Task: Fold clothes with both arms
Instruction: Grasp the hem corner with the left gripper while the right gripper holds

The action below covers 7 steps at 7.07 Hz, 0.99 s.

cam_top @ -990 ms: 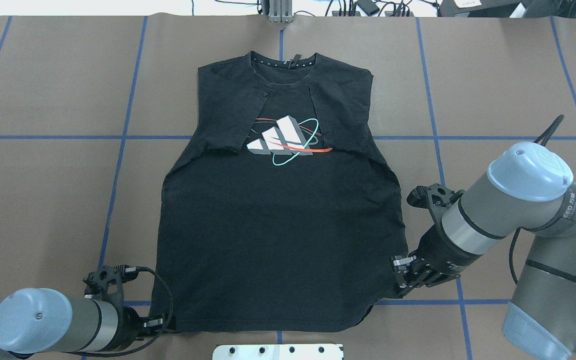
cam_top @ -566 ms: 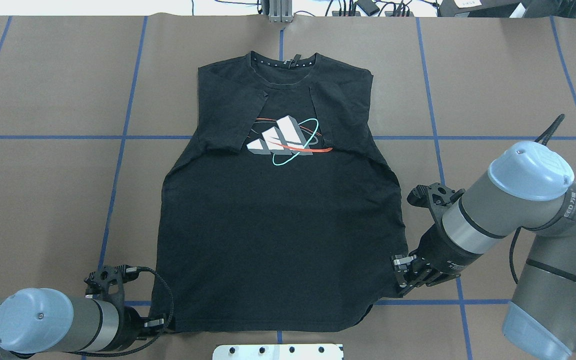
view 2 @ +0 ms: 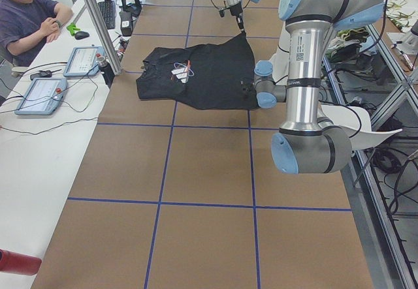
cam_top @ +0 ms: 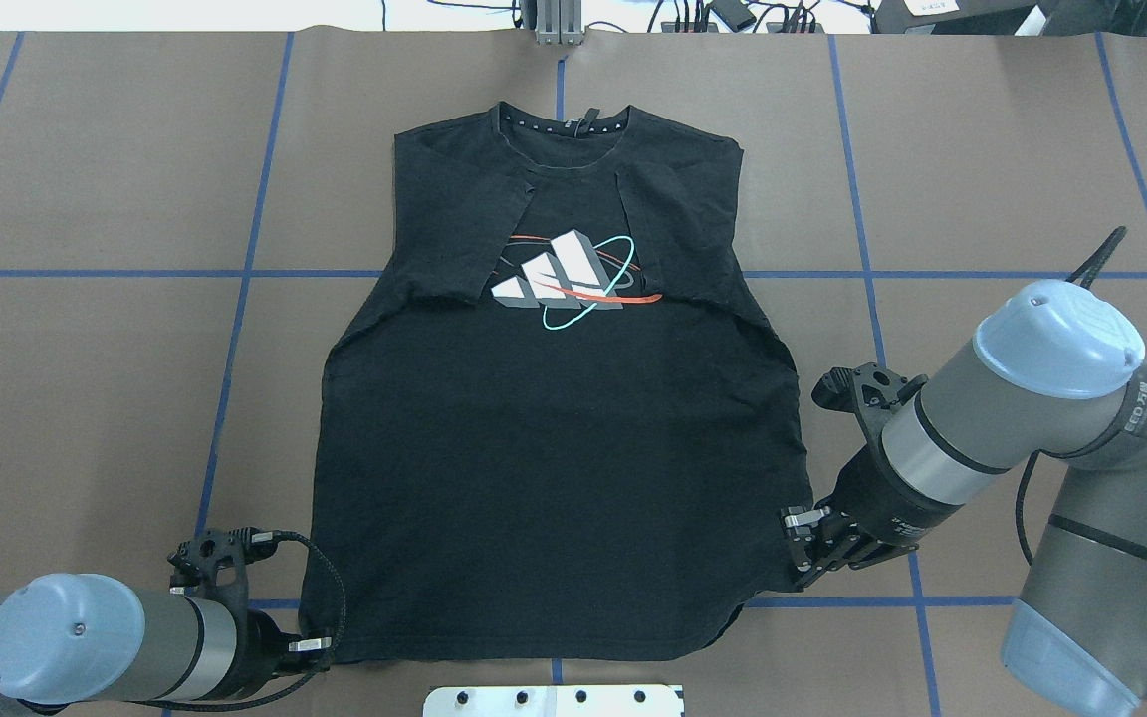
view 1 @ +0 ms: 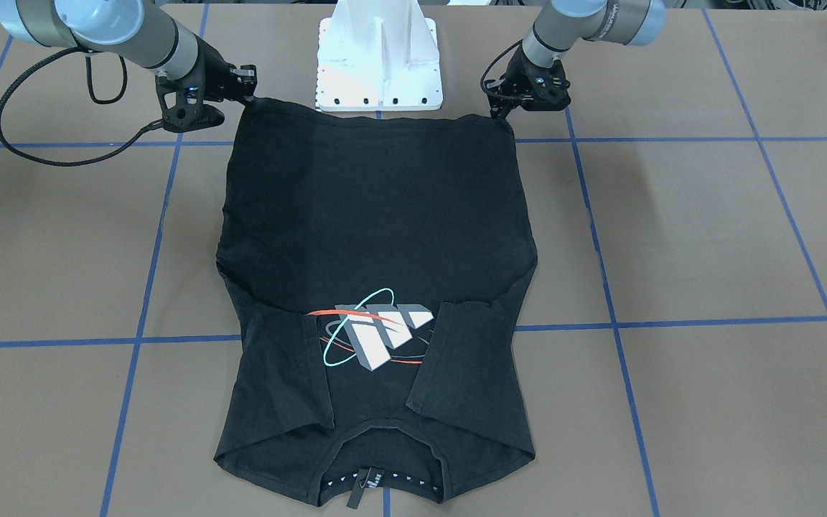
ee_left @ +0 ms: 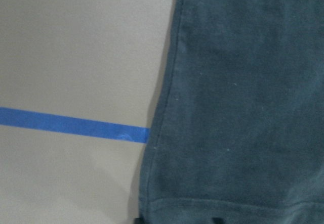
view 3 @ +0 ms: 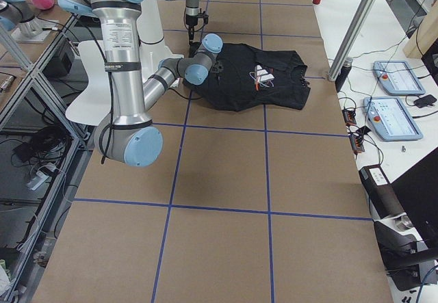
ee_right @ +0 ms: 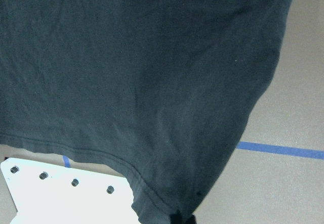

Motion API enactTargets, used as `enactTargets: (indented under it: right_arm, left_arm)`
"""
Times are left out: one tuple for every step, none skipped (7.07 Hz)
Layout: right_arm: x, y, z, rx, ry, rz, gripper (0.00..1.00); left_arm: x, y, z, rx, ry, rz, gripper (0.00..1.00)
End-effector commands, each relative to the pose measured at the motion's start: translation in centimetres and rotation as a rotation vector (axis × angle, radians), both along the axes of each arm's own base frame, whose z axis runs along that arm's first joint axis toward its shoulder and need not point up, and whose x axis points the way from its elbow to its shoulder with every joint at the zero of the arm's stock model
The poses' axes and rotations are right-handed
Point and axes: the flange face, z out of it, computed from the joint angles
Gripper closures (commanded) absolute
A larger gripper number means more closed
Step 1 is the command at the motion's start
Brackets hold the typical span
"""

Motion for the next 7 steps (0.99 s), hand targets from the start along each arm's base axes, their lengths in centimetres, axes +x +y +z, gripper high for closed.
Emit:
enactTargets:
  right_arm:
    - [0.2, -0.05, -0.09, 0.002, -0.002, 0.002, 1.0]
    - [0.19, -0.05, -0.17, 0.002, -0.004, 0.001, 1.0]
    - [0.11, -0.11, -0.03, 0.004, -0.002, 0.001, 1.0]
    - [0.13, -0.1, 0.04, 0.006, -0.002, 0.0, 1.0]
    - [-0.05, -0.03, 0.1, 0.005, -0.001, -0.003, 1.0]
    - [-0.06, -0.04, 0.24, 0.005, 0.001, -0.004, 1.0]
    - [-0.1, -0.06, 0.31, 0.004, 0.003, -0.004, 1.0]
  left_arm:
    - [-0.08, -0.01, -0.1, -0.001, 0.001, 0.001, 1.0]
    - [-0.07, -0.08, -0.17, -0.001, 0.002, -0.001, 1.0]
    - [-0.13, -0.23, -0.17, -0.001, 0.002, -0.004, 1.0]
    - [-0.22, -0.21, -0.25, -0.001, 0.004, -0.004, 1.0]
    - [-0.19, -0.2, -0.17, -0.002, 0.003, -0.003, 1.0]
    - [-0.23, -0.2, -0.1, -0.002, 0.001, -0.003, 0.68]
    - [-0.26, -0.21, 0.12, -0.002, -0.004, -0.004, 0.49]
